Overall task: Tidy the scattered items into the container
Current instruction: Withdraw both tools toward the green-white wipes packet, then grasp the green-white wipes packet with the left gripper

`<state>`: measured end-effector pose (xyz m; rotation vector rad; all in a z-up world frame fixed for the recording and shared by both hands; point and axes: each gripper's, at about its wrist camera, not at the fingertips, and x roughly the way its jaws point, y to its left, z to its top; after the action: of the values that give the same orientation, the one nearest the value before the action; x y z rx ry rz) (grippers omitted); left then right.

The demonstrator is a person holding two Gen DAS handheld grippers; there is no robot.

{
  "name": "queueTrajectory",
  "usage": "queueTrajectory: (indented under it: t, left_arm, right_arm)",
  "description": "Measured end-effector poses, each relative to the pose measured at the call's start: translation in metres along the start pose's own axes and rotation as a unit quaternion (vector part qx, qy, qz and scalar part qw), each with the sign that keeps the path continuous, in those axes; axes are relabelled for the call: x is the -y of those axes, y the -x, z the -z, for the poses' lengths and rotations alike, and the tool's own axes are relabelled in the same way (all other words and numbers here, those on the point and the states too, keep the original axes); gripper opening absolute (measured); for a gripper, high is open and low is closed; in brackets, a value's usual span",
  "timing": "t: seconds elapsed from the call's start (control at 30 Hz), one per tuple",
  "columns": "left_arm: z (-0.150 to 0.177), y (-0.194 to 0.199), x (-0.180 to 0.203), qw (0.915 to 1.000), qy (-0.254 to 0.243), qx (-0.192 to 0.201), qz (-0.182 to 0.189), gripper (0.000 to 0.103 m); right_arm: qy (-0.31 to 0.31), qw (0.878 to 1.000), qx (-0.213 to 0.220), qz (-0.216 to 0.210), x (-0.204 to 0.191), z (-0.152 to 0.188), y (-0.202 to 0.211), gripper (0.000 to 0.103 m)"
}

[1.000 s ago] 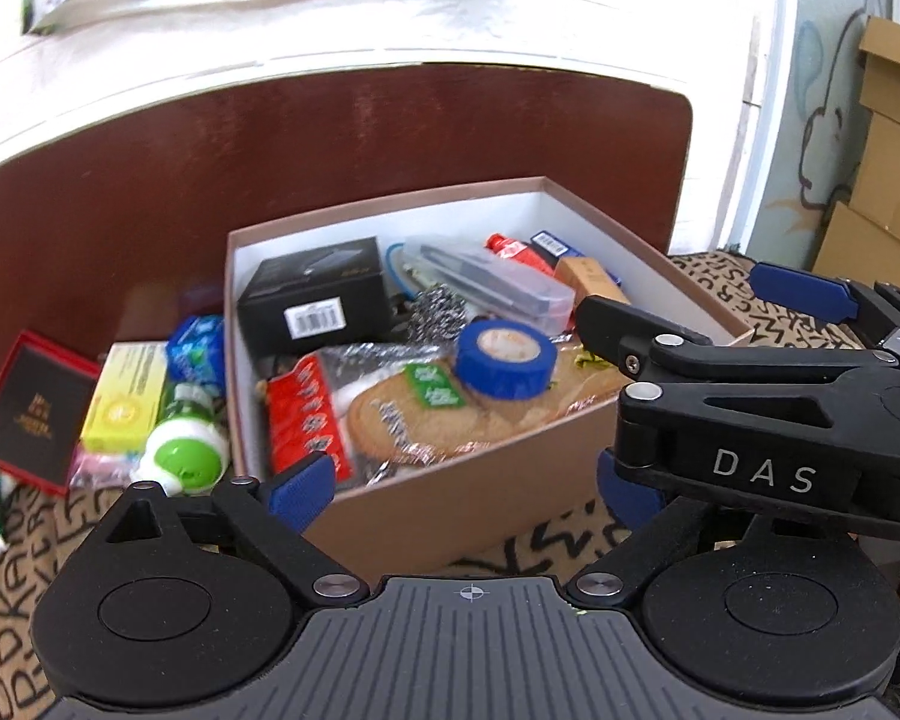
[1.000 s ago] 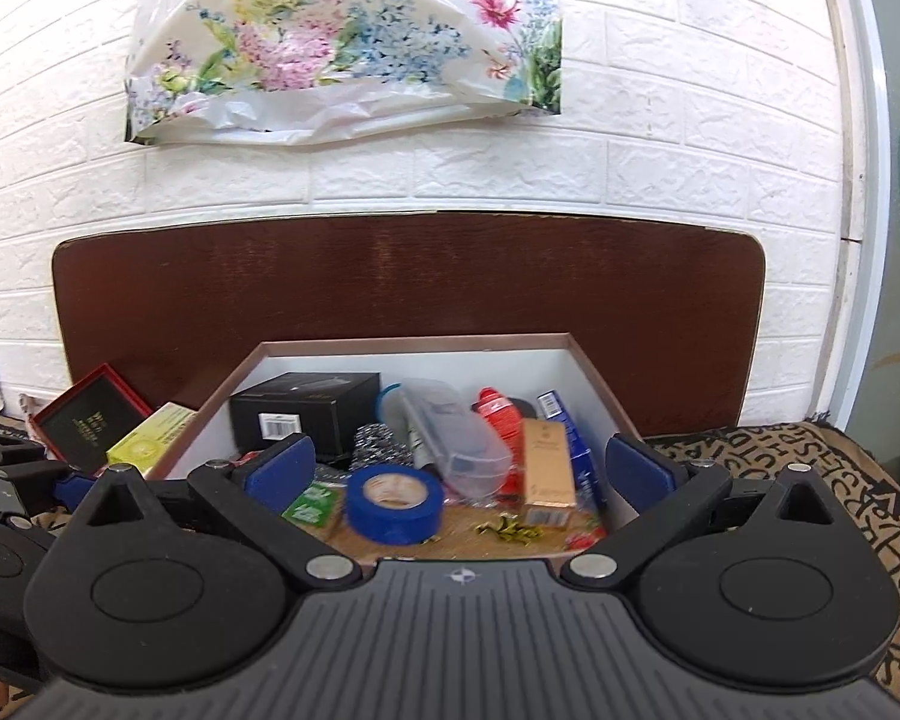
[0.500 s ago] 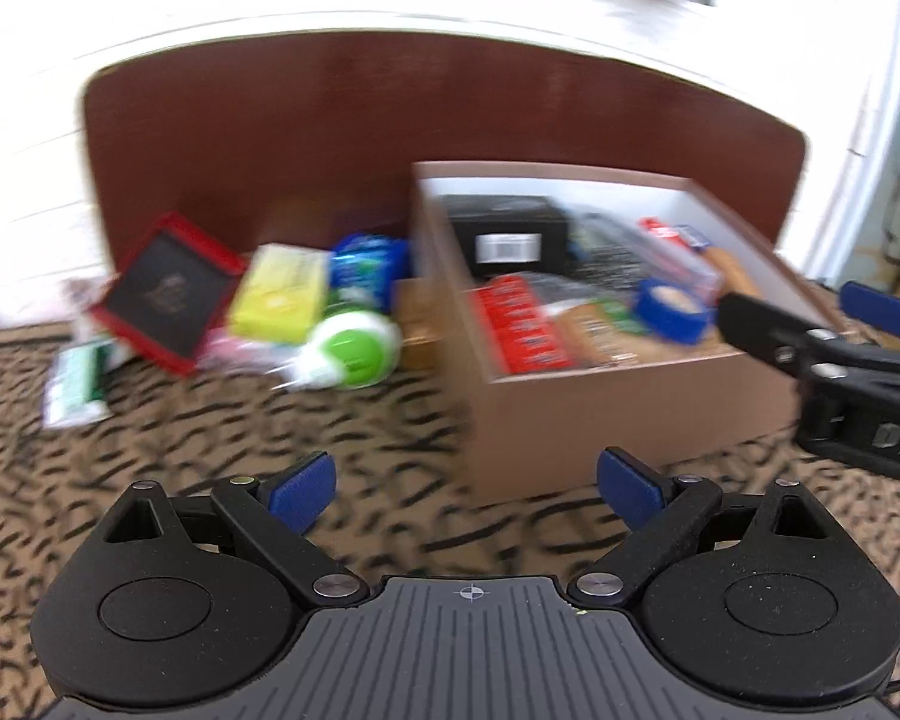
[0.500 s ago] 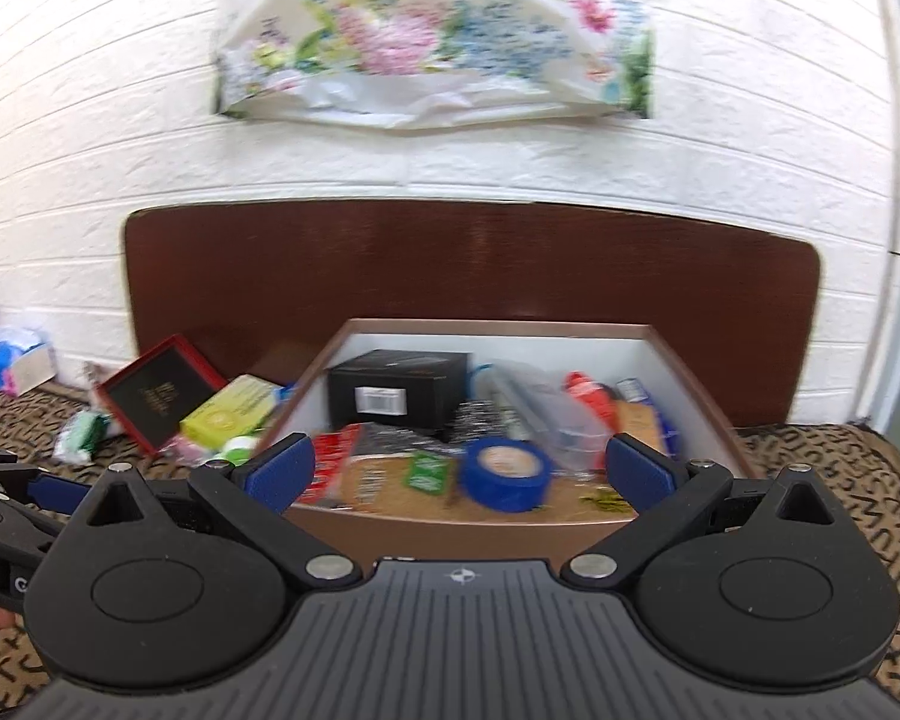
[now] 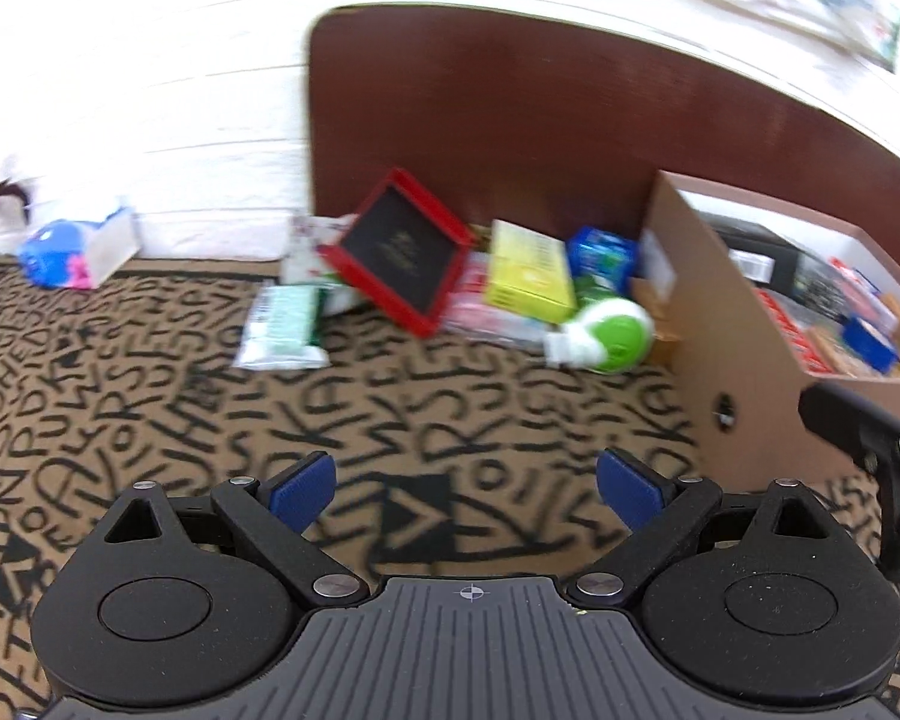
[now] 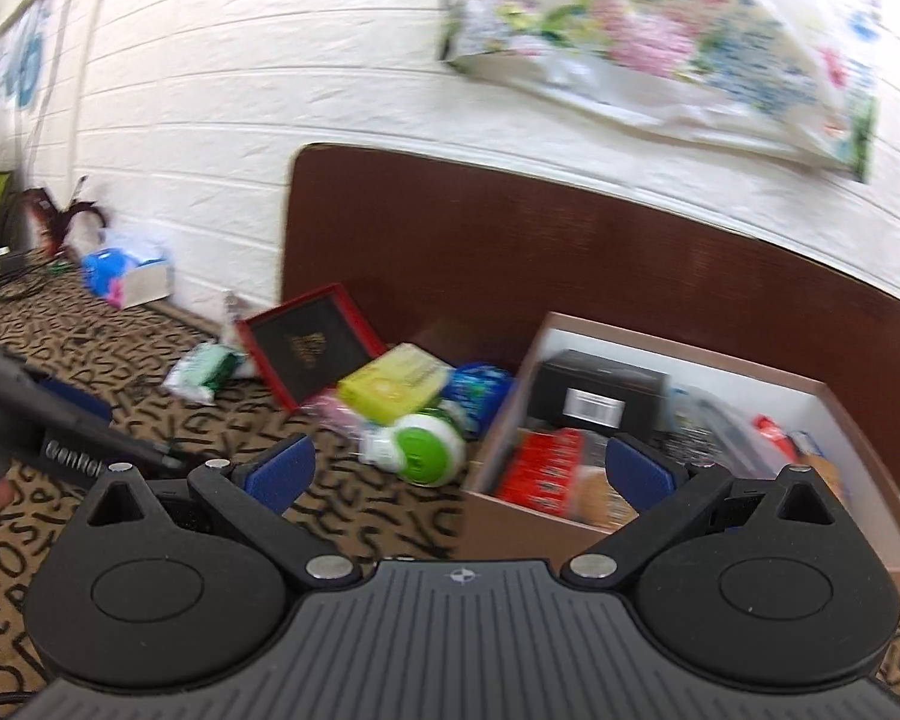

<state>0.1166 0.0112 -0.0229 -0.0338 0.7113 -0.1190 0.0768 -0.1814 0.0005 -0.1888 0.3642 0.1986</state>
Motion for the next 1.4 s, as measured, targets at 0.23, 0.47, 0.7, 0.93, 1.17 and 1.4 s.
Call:
queueTrajectory:
  t: [0.23, 0.47, 0.7, 0.93, 1.17, 1.4]
  left_arm:
    - [-0.014, -0.008, -0.043, 0.9994, 0.027, 0.003, -0.02, 0.099]
    - [-0.024, -0.035, -0.077, 0.9981, 0.041, -0.007, -0.046, 0.098]
    - [-0.036, -0.076, -0.104, 0.9968, 0.046, -0.026, -0.06, 0.097]
    - [-0.05, -0.115, -0.123, 0.9961, 0.057, -0.038, -0.055, 0.094]
    - [-0.063, -0.143, -0.133, 0.9963, 0.057, -0.047, -0.044, 0.092]
    - [-0.072, -0.165, -0.137, 0.9973, 0.041, -0.057, -0.022, 0.093]
  right_arm:
    - [0.005, 0.998, -0.01, -0.058, -0.038, -0.008, -0.035, 0.102]
    - [0.026, 0.996, -0.034, -0.083, -0.069, -0.007, -0.084, 0.098]
    - [0.037, 0.992, -0.053, -0.109, -0.089, -0.007, -0.127, 0.087]
    - [0.045, 0.99, -0.07, -0.118, -0.103, -0.007, -0.167, 0.076]
    - [0.048, 0.984, -0.085, -0.152, -0.124, -0.004, -0.192, 0.071]
    - [0.056, 0.979, -0.08, -0.18, -0.149, -0.008, -0.213, 0.071]
